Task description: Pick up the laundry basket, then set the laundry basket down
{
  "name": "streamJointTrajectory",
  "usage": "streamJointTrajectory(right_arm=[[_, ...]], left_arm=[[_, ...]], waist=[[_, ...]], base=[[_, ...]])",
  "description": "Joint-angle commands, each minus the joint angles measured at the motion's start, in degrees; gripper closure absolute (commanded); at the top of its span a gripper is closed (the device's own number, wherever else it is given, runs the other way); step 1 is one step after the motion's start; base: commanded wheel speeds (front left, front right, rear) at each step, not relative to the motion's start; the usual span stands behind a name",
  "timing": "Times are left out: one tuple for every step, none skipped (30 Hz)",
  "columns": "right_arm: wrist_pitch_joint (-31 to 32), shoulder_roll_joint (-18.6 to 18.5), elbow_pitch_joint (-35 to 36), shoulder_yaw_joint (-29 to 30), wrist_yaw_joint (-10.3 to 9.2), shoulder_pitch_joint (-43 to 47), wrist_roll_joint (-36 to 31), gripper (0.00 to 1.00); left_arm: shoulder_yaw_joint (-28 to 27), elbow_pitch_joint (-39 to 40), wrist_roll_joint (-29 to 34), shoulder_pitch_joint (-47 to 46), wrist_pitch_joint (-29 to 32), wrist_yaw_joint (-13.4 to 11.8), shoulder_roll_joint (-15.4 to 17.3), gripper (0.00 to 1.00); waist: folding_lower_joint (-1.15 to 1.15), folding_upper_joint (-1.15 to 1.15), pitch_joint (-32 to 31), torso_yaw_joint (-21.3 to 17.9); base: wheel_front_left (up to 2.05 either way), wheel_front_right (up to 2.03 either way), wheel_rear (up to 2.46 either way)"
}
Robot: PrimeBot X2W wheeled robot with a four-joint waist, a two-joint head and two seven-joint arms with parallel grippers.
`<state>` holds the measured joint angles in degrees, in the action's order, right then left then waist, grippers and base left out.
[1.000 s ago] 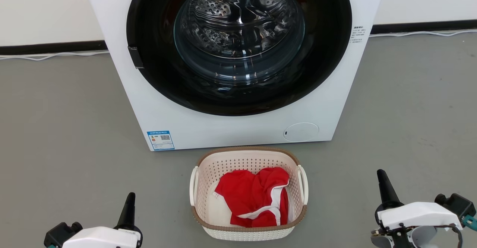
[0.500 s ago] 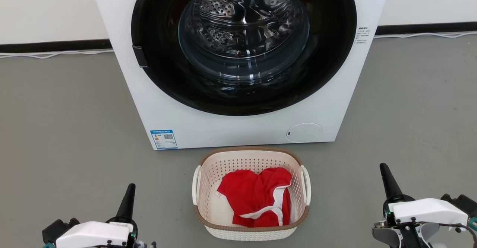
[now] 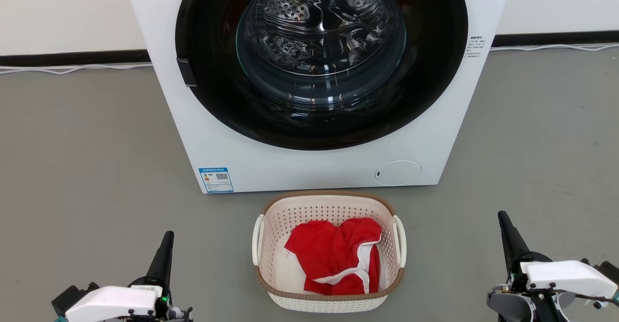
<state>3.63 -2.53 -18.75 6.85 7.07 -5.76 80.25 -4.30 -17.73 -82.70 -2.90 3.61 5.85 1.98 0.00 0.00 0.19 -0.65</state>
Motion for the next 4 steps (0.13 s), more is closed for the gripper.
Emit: streamJointTrajectory(right_arm=[[0.66, -0.32, 2.40, -1.06, 0.39, -0.92, 2.03, 1.00], [0.83, -0.32, 2.58, -1.00, 0.39, -0.88, 2.79, 1.00], [0.99, -0.32, 2.76, -0.95, 0.39, -0.84, 3.55, 1.00], [1.16, -0.32, 2.94, -0.90, 0.40, -0.81, 4.30, 1.00]], left_arm=[[-1.68, 2.11, -1.62, -3.01, 0.67, 0.91, 0.76, 1.00], [-1.72, 2.23, -2.22, -3.04, 0.84, 0.96, 0.77, 1.00], [-1.76, 2.35, -2.82, -3.06, 1.01, 1.02, 0.78, 1.00], [-1.80, 2.47, -3.42, -3.08, 1.18, 1.07, 0.79, 1.00]], waist=[[0.00, 0.00, 0.00, 0.06], [0.00, 0.00, 0.00, 0.11], [0.00, 0.00, 0.00, 0.15], [0.00, 0.00, 0.00, 0.20]], base=[[0.00, 0.00, 0.00], [0.00, 0.00, 0.00], [0.00, 0.00, 0.00], [0.00, 0.00, 0.00]])
